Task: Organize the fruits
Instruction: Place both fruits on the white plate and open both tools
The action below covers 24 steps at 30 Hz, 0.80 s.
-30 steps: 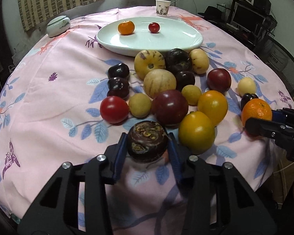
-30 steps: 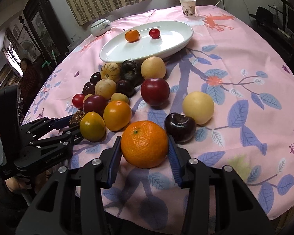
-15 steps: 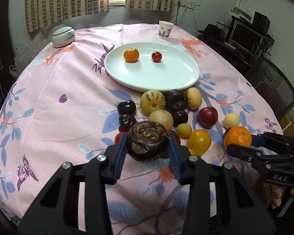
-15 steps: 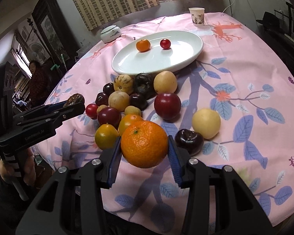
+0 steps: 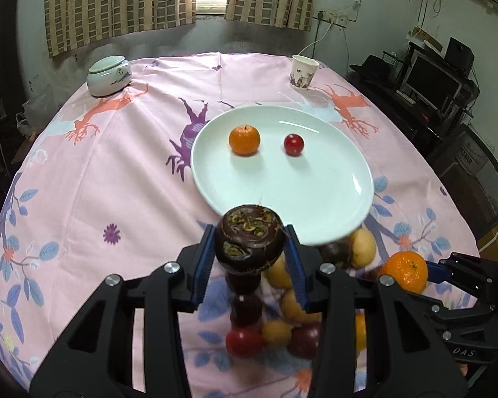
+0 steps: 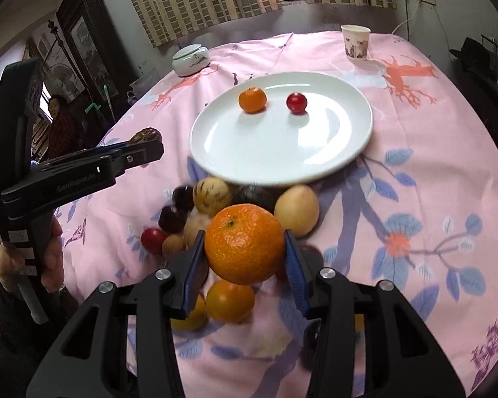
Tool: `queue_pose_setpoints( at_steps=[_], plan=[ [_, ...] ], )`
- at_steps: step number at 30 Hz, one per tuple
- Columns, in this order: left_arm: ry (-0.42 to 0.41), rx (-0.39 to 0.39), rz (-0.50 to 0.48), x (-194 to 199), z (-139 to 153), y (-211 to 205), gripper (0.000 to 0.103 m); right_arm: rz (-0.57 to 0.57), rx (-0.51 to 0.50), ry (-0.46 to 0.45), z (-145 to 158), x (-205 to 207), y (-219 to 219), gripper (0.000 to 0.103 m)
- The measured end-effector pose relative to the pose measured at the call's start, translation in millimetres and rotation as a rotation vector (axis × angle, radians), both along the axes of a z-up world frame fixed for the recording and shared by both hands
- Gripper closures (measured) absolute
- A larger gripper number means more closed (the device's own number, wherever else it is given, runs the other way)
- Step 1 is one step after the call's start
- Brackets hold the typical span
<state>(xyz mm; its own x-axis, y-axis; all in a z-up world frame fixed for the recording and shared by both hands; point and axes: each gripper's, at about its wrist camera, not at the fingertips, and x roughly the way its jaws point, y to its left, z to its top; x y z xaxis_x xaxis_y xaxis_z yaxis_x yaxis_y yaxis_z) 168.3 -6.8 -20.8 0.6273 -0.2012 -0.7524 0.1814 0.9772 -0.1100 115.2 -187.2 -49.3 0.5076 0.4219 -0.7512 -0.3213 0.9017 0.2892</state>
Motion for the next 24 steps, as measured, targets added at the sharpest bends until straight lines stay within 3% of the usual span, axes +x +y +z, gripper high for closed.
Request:
queue_pose_setpoints(
  at_steps=[5, 8, 11, 24],
  plan=[
    [0.044, -0.027, 0.028, 73, 1, -3, 0.061, -0.018, -0.096, -0.030, 17, 75, 12, 0.058],
    [0.094, -0.053, 0.034, 102, -10, -9, 0.061, -0.080, -0.200, -0.042, 10, 122, 12, 0.058],
    [0.116, -0.056, 0.010, 116, -17, -21, 0.061, -0.098, -0.221, -0.001, -3, 154, 6, 0.058],
    [0.155, 0.000, 0.011, 151, -45, -38, 0.061, -0.092, -0.238, 0.069, -34, 201, 5, 0.057]
  ],
)
